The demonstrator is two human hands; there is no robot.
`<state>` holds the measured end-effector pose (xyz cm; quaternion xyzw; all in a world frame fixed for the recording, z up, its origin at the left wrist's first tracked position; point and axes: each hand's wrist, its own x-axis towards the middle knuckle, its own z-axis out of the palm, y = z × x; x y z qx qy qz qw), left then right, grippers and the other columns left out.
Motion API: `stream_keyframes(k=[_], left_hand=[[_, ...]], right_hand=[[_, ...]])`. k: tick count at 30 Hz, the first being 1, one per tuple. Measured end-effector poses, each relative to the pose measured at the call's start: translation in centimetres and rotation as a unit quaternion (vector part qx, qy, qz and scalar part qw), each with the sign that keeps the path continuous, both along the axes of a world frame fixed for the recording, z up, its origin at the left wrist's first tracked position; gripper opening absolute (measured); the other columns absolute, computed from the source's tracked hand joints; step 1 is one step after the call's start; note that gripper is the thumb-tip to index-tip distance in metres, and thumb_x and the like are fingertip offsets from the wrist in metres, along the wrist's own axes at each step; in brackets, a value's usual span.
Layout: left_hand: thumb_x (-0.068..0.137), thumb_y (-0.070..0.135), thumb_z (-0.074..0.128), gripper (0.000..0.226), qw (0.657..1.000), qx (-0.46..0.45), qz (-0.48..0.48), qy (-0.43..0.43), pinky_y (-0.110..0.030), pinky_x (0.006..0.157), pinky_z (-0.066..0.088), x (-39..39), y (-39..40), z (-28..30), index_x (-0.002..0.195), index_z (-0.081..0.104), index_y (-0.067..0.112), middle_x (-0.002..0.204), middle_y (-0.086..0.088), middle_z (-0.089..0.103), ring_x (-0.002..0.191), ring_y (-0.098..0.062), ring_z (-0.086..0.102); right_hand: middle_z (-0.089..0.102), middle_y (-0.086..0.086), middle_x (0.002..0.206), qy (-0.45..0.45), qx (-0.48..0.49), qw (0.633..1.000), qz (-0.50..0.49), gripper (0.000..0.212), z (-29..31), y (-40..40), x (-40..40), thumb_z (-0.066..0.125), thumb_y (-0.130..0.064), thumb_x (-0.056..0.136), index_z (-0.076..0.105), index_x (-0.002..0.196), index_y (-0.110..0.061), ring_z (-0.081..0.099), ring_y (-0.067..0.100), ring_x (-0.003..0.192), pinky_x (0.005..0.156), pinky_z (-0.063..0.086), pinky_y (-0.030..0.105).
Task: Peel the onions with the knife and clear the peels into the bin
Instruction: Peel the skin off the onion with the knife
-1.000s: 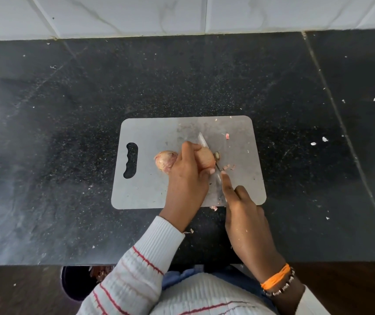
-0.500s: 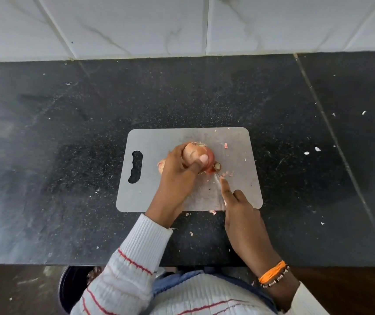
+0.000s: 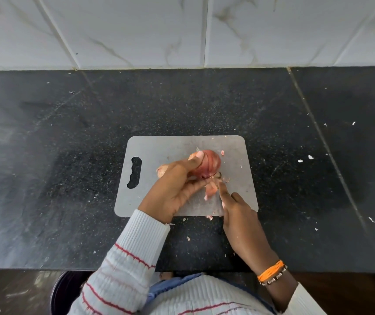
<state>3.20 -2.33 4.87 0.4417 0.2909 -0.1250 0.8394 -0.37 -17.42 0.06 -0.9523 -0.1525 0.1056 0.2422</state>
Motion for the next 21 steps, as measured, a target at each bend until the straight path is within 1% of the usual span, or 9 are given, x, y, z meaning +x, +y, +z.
stream_keyframes(k=[5,8,10,12,14,16,18,20,21], left_hand=[[0.071,0.017,0.065,0.049,0.993,-0.118,-0.006,-0.024,-0.04,0.084,0.055,-0.1,0.7,1.2,0.113,0.056,-0.005,0.11,-0.021,0.061,0.108,-0.031,0.06],[0.086,0.017,0.056,0.035,0.985,-0.17,0.024,-0.016,-0.044,0.082,0.054,-0.1,1.1,1.2,0.114,0.054,-0.006,0.112,-0.025,0.06,0.12,-0.036,0.053],[0.093,0.018,0.05,0.033,0.98,-0.192,0.047,-0.005,-0.045,0.08,0.054,-0.1,1.3,1.0,0.117,0.051,-0.006,0.11,-0.025,0.06,0.121,-0.037,0.051],[0.095,0.02,0.047,0.037,0.976,-0.211,0.057,-0.002,-0.046,0.08,0.055,0.0,1.7,0.8,0.121,0.05,-0.005,0.111,-0.024,0.06,0.119,-0.034,0.052],[0.095,0.025,0.046,0.046,0.968,-0.241,0.063,0.003,-0.048,0.082,0.053,-0.1,2.1,0.7,0.126,0.047,-0.009,0.117,-0.025,0.058,0.119,-0.033,0.052],[0.094,0.03,0.04,0.054,0.962,-0.267,0.054,-0.001,-0.05,0.086,0.05,-0.3,2.2,0.6,0.128,0.045,-0.012,0.125,-0.028,0.055,0.122,-0.033,0.049],[0.095,0.028,0.033,0.054,0.961,-0.274,0.044,-0.014,-0.047,0.087,0.051,-0.4,2.1,0.6,0.13,0.044,-0.011,0.123,-0.028,0.057,0.117,-0.034,0.053],[0.098,0.025,0.03,0.048,0.962,-0.269,0.048,-0.022,-0.041,0.082,0.053,-0.2,1.8,0.6,0.132,0.044,-0.007,0.114,-0.024,0.06,0.106,-0.031,0.059],[0.099,0.024,0.03,0.047,0.963,-0.263,0.053,-0.023,-0.04,0.081,0.054,-0.1,1.7,0.5,0.133,0.044,-0.005,0.112,-0.022,0.061,0.104,-0.029,0.059]], right_hand=[[0.049,0.001,0.102,-0.007,0.026,1.0,0.004,0.064,-0.6,0.0,0.6,0.042,-0.012,0.097,0.009,0.15,-0.029,0.058,0.02,0.087,0.072,0.05,0.033],[0.052,-0.006,0.098,0.018,0.143,0.989,-0.039,0.053,-0.3,0.0,1.5,0.04,-0.008,0.098,0.025,0.147,-0.023,0.055,0.008,0.087,0.072,0.041,0.02],[0.053,-0.013,0.092,0.041,0.243,0.966,-0.08,0.048,0.3,0.0,1.6,0.04,-0.008,0.099,0.032,0.144,-0.023,0.049,-0.002,0.071,0.067,0.039,0.013],[0.047,-0.021,0.077,0.025,0.316,0.944,-0.093,0.046,1.0,0.0,1.3,0.039,-0.009,0.099,0.035,0.141,-0.028,0.044,-0.004,0.06,0.062,0.035,0.015],[0.05,-0.022,0.072,-0.002,0.358,0.93,-0.077,0.045,1.7,0.1,0.7,0.039,-0.012,0.1,0.036,0.138,-0.035,0.048,-0.004,0.06,0.063,0.035,0.017],[0.054,-0.029,0.076,-0.023,0.37,0.928,-0.04,0.044,2.4,0.5,-0.1,0.037,-0.018,0.098,0.034,0.137,-0.038,0.052,-0.005,0.064,0.064,0.037,0.015],[0.054,-0.036,0.086,-0.06,0.347,0.936,-0.008,0.047,2.8,1.0,-0.8,0.037,-0.017,0.096,0.033,0.141,-0.031,0.055,-0.011,0.08,0.072,0.041,0.008],[0.054,-0.027,0.109,-0.086,0.319,0.944,0.003,0.05,2.7,1.4,-1.2,0.038,-0.012,0.096,0.033,0.144,-0.021,0.054,-0.008,0.1,0.085,0.039,0.005],[0.057,-0.018,0.112,-0.09,0.312,0.946,0.004,0.049,2.7,1.5,-1.3,0.038,-0.013,0.096,0.032,0.145,-0.018,0.053,-0.006,0.104,0.088,0.037,0.004]])
